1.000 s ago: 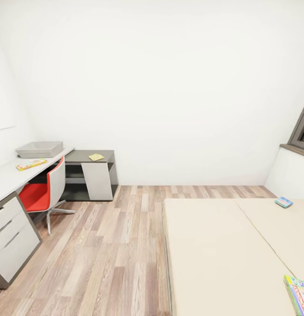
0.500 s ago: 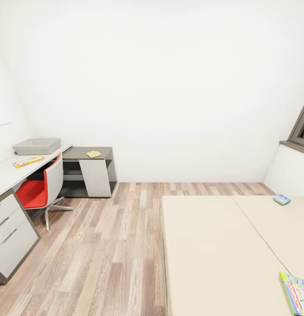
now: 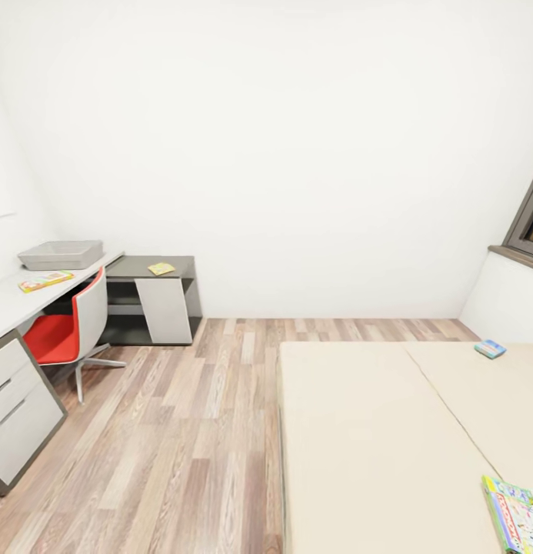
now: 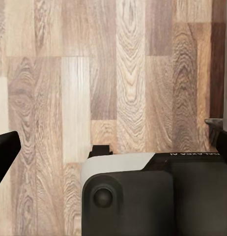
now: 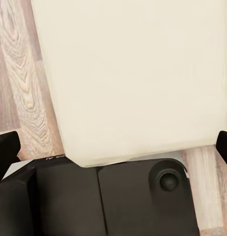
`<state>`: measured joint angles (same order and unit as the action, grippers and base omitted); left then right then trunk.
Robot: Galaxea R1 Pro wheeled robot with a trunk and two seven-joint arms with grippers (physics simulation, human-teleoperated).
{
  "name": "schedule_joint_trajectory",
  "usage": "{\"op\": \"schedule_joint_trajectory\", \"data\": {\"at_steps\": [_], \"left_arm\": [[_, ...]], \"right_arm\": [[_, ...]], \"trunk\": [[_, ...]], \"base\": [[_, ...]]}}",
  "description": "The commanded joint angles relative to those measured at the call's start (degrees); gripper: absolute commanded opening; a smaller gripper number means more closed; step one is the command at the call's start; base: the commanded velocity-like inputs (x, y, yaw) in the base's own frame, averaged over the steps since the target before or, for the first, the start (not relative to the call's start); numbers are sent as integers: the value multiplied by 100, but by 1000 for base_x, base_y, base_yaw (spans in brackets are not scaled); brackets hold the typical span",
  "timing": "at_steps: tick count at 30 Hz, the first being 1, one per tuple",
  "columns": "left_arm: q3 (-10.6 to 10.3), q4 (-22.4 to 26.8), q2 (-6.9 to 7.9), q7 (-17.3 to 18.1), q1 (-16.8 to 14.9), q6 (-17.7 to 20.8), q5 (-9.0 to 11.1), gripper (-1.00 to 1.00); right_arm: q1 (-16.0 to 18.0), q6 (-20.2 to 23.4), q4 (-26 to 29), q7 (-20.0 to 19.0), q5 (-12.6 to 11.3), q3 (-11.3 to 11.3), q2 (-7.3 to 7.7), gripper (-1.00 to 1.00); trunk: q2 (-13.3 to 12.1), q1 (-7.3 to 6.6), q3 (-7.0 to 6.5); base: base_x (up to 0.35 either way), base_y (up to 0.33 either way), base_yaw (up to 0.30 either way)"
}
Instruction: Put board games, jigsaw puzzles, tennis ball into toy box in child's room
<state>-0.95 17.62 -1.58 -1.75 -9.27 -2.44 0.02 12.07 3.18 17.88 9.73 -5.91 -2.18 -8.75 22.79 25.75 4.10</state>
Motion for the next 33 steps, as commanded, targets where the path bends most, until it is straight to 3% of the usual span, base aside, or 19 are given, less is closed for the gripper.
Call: {"op": "schedule_joint_trajectory", "data": {"at_steps": [1,33], "left_arm": [[-11,-4,0,-18,-5,-19,0,100],[-11,-4,0,-18,-5,-20,-2,100]], "right_arm": [[2,25,14,11,-36,-18,-4,100],[4,25,14,11,-35,-18,-4,100]], "trunk": [[13,3,13],[13,3,14]], "base": [[0,-83,0],[0,-82,0]]}}
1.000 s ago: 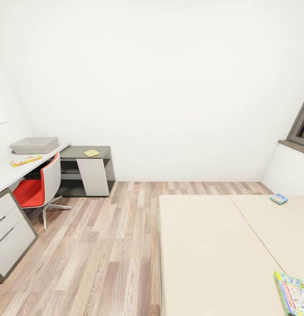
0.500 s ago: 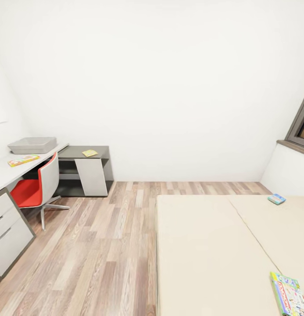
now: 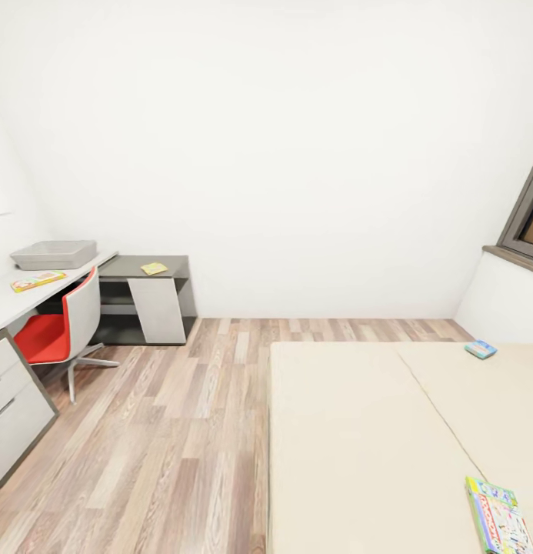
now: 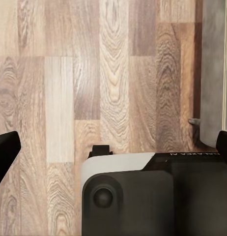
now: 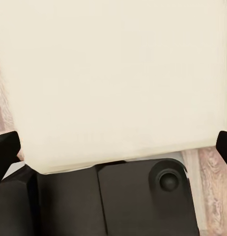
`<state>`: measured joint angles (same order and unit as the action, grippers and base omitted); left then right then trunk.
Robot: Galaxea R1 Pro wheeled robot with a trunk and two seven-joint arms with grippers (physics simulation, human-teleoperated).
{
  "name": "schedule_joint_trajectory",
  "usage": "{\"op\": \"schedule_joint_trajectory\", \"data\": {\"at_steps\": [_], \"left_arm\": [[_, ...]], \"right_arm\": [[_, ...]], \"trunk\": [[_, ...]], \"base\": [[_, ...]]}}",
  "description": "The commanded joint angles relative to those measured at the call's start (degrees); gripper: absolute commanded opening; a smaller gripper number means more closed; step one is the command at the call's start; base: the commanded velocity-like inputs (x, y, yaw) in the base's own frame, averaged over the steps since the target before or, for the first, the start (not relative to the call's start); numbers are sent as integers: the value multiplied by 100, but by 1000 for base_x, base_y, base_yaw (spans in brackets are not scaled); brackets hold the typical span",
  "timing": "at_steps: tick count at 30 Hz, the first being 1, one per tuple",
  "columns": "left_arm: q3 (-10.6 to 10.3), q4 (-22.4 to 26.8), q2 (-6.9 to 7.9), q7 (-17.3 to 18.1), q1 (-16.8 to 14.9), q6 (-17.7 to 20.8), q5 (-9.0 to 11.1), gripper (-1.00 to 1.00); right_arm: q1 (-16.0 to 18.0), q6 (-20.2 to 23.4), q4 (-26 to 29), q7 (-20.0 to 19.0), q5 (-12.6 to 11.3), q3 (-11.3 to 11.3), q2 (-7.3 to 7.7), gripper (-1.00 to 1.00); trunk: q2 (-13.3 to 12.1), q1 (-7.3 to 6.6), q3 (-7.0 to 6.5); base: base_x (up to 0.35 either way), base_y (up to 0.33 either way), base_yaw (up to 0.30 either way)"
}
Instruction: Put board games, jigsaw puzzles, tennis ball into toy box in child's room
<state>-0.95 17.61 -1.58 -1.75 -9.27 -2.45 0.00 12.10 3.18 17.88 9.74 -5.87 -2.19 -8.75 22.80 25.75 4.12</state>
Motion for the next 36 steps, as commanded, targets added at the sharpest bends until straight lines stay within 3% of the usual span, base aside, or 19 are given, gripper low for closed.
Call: {"op": "schedule_joint_trajectory", "data": {"at_steps": [1,36], "left_arm": [[-11,-3,0,-18,-4,-19,2,100],[-11,-3,-1,-18,-4,-19,0,100]], "right_arm": [[2,25,14,11,-41,-17,-4,100],[-2,25,14,11,-42,-14,-4,100]], "trunk": [[12,3,13],[12,3,13]], "base": [[0,-82,0],[0,-82,0]]}}
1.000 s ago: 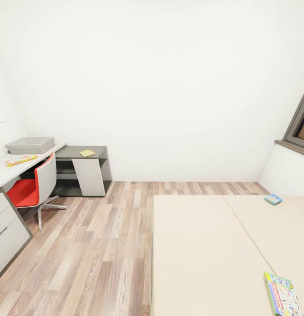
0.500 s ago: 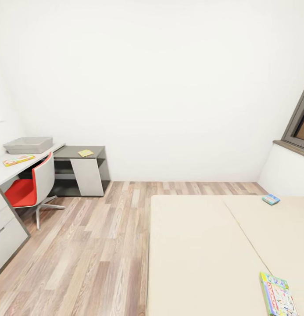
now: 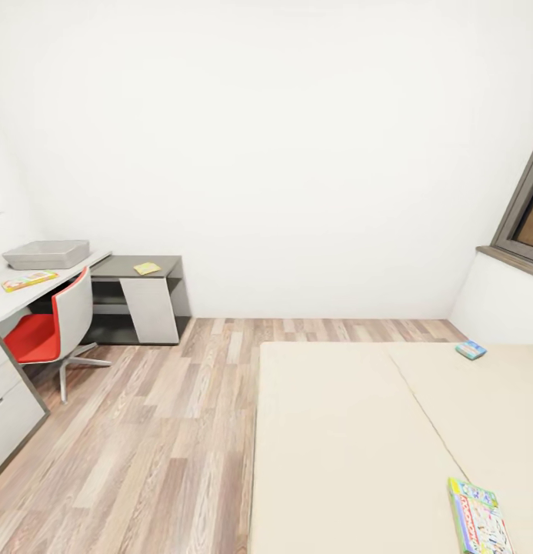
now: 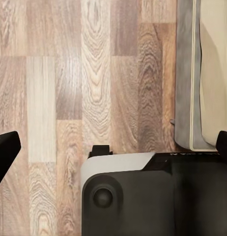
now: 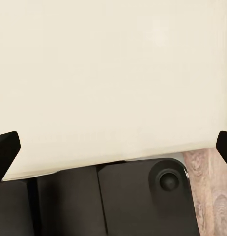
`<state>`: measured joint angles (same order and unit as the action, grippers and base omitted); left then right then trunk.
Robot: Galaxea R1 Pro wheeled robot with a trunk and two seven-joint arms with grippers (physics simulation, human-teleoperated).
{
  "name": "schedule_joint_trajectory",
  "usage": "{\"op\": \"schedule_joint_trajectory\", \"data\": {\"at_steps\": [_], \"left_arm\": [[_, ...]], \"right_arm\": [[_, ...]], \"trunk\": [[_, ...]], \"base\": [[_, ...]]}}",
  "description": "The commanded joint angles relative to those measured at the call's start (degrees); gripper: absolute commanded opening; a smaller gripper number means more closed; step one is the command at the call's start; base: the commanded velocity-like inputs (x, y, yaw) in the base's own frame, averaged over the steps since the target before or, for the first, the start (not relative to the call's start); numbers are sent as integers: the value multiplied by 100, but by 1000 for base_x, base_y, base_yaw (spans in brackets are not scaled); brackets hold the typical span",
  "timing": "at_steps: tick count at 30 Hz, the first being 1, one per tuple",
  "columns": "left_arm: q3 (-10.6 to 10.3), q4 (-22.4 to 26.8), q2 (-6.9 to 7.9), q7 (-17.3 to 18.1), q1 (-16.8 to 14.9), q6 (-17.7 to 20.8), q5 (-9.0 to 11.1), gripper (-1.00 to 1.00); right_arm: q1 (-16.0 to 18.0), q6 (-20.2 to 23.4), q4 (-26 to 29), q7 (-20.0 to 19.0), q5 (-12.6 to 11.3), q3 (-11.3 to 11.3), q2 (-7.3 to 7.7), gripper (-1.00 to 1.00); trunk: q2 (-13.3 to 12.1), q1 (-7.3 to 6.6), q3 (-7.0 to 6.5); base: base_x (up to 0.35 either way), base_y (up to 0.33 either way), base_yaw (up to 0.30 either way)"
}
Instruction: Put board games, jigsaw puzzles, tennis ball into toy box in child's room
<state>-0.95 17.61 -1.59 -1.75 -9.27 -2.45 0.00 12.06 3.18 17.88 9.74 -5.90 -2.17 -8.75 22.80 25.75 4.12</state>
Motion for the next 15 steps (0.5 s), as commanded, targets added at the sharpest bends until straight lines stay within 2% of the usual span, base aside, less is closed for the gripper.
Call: {"op": "schedule_joint_trajectory", "data": {"at_steps": [1,15], "left_arm": [[-11,-3,0,-18,-4,-19,0,100],[-11,-3,1,-18,-4,-19,0,100]], "right_arm": [[1,25,14,11,-40,-18,-4,100],[3,25,14,11,-42,-20,-4,100]], "trunk": [[12,3,13],[12,3,13]], "base": [[0,-82,0],[0,-82,0]]}}
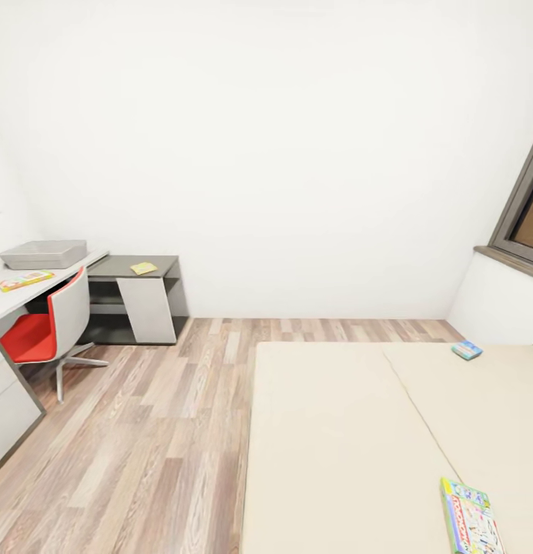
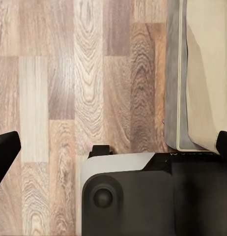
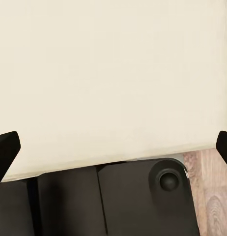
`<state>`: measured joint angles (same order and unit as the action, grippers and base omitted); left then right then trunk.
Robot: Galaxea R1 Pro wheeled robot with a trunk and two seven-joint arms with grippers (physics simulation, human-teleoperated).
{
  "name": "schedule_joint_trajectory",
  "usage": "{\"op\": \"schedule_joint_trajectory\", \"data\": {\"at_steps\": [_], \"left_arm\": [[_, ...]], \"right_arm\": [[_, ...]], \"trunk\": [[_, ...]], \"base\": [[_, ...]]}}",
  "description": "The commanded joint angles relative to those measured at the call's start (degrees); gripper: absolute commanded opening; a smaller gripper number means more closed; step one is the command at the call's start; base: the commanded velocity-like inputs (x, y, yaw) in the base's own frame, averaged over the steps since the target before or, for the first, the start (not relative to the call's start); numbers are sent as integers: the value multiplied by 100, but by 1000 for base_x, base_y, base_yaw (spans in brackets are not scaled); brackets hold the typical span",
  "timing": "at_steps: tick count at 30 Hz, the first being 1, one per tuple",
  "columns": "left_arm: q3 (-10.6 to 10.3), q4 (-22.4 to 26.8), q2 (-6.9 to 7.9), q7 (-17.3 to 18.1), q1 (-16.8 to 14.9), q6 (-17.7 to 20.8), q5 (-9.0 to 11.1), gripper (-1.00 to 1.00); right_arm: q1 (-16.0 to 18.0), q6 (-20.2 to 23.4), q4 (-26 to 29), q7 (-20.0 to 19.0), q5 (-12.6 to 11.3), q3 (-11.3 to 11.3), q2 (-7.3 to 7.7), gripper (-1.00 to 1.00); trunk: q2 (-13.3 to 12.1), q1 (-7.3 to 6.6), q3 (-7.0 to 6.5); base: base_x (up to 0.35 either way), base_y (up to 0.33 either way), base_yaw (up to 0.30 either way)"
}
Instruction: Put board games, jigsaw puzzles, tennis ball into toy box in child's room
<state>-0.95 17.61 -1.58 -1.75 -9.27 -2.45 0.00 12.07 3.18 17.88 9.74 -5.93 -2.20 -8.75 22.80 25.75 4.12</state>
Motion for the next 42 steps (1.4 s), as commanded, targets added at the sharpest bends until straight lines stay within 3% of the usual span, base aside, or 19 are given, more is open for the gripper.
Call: {"op": "schedule_joint_trajectory", "data": {"at_steps": [1,42], "left_arm": [[-11,-3,0,-18,-4,-17,0,100],[-11,-3,0,-18,-4,-16,0,100]], "right_arm": [[2,25,14,11,-39,-17,-4,100],[-2,25,14,3,-37,-16,-4,100]], "trunk": [[12,3,13],[12,3,13]], "base": [[0,-82,0],[0,-82,0]]}}
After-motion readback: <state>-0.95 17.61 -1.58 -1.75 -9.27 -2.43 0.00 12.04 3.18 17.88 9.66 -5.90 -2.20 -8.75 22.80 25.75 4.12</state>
